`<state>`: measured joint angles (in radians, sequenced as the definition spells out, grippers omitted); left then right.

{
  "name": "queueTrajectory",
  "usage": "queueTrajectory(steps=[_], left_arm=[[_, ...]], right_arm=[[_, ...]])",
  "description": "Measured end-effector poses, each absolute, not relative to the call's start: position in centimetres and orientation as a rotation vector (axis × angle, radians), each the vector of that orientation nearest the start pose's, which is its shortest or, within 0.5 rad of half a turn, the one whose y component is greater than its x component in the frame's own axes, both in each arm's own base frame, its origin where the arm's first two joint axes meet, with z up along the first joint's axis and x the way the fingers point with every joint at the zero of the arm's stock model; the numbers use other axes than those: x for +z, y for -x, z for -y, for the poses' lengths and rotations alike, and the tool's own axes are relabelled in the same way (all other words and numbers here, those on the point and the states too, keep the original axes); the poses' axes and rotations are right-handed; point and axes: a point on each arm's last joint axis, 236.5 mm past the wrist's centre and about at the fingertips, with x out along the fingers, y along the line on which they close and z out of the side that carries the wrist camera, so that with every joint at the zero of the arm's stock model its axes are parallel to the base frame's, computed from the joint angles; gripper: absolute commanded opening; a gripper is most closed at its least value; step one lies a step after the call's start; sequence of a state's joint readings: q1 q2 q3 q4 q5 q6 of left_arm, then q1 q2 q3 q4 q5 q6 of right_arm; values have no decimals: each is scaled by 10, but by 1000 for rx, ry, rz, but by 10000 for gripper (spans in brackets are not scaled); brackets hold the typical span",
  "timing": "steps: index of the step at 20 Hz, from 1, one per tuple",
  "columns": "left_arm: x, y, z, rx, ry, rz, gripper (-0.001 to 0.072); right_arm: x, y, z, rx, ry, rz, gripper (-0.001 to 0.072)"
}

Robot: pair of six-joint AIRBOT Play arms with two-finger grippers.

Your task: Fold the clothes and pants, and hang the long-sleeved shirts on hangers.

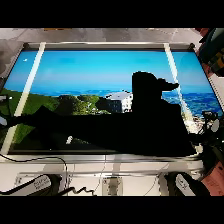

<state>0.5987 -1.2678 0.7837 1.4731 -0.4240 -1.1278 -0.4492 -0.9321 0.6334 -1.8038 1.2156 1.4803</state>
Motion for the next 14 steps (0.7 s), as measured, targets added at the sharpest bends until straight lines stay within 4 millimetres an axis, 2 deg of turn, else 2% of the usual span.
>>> queueTrajectory(steps=[4,6,9,12,14], left_arm=[[-36,-378,-220,376,156,-860,693],[-37,-392,-205,326,191,-874,693],[-45,-420,-175,222,201,-922,693],[-65,-447,-144,114,172,-1007,693],[-81,-458,-134,97,166,-1068,693]], right_arm=[[-55,-180,141,-396,-56,-1559,376],[-55,-181,140,-395,-60,-1557,376],[-55,-182,139,-391,-69,-1554,376],[-56,-183,136,-386,-84,-1550,376],[-56,-183,134,-387,-95,-1549,376]])
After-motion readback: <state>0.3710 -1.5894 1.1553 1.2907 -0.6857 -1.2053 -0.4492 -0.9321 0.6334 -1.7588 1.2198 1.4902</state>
